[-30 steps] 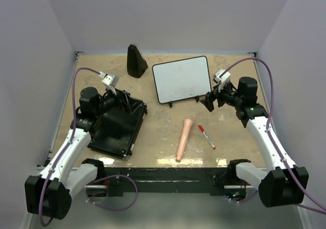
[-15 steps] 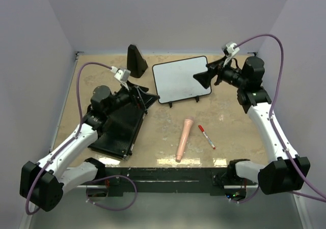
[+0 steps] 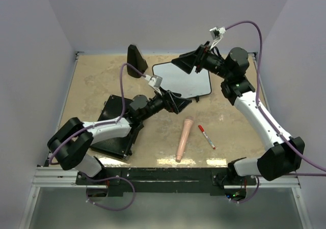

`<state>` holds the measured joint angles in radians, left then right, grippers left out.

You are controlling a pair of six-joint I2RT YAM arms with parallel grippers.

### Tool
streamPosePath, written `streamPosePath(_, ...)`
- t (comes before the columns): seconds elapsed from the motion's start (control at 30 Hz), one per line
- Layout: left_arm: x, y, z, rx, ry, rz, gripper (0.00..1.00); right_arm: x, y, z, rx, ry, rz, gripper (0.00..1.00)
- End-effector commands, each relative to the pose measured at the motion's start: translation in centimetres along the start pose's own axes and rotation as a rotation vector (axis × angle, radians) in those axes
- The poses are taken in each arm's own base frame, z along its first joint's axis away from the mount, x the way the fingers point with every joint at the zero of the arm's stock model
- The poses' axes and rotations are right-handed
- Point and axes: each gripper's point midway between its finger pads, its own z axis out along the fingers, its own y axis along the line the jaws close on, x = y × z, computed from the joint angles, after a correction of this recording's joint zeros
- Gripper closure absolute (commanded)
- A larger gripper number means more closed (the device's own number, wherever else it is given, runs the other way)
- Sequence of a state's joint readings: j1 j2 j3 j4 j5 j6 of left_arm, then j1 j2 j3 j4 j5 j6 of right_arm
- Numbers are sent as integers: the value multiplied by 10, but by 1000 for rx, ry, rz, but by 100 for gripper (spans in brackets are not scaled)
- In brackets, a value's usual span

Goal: Write a sentence on the whiteboard
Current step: Open the whiteboard marker at the center of the board.

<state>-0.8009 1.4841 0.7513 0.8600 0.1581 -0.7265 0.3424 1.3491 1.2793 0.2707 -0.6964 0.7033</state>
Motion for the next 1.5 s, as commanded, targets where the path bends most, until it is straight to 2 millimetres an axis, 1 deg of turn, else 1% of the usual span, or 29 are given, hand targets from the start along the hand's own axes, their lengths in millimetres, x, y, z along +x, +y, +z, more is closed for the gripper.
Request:
streamPosePath(0.0,-37,-54,17,198,-184,-17,0,-41,14,7,7,-145,-8,1)
streamPosePath(0.03,-37,-58,18,215,-192,-20,0,-39,8,9,18,-147,-5,1)
streamPosePath(0.1,-26,-68,24,254,-162,-17,0,-39,1,11,40,-170,-13,1)
streamPosePath(0.2,-19,-73,29,257,-151,-6,0,-31,-10,14,65,-175,-4,1)
streamPosePath(0.33,-13,-74,38,242,-143,7,0,-32,-4,16,57,-185,-15,1)
streamPosePath(0.37,-12,-76,37,244,-155,2,0,-32,1,18,40,-181,-37,1)
streamPosePath(0.5,-16,-78,35,262,-192,-3,0,-38,9,21,26,-175,-67,1)
streamPosePath(0.67,-15,-84,38,273,-172,3,0,-35,12,23,8,-162,-46,2)
streamPosePath(0.7,-16,-85,38,267,-176,22,0,-38,16,22,-9,-173,-57,1)
streamPosePath(0.77,-16,-86,40,243,-174,32,0,-36,21,22,-36,-164,-62,1)
streamPosePath(0.83,-19,-83,39,222,-184,47,0,-41,28,20,-65,-187,-84,1)
streamPosePath(0.87,-25,-87,36,230,-202,56,0,-39,27,20,-67,-194,-67,1)
streamPosePath(0.9,-26,-87,35,228,-203,64,0,-44,31,19,-82,-220,-79,1)
streamPosePath(0.93,-29,-88,36,224,-205,71,0,-45,29,20,-75,-224,-72,1)
streamPosePath(0.97,-26,-88,37,216,-188,78,0,-46,30,21,-72,-228,-70,1)
streamPosePath(1.07,-25,-87,38,226,-190,77,0,-43,22,23,-36,-213,-64,1)
streamPosePath(1.13,-22,-84,38,229,-191,66,0,-42,21,23,-34,-209,-69,1)
streamPosePath(1.17,-24,-85,37,238,-205,63,0,-44,24,24,-44,-212,-79,1)
streamPosePath(1.33,-26,-84,38,240,-215,62,0,-45,22,27,-34,-199,-83,1)
streamPosePath(1.47,-25,-80,37,228,-218,64,0,-39,17,30,-37,-187,-74,1)
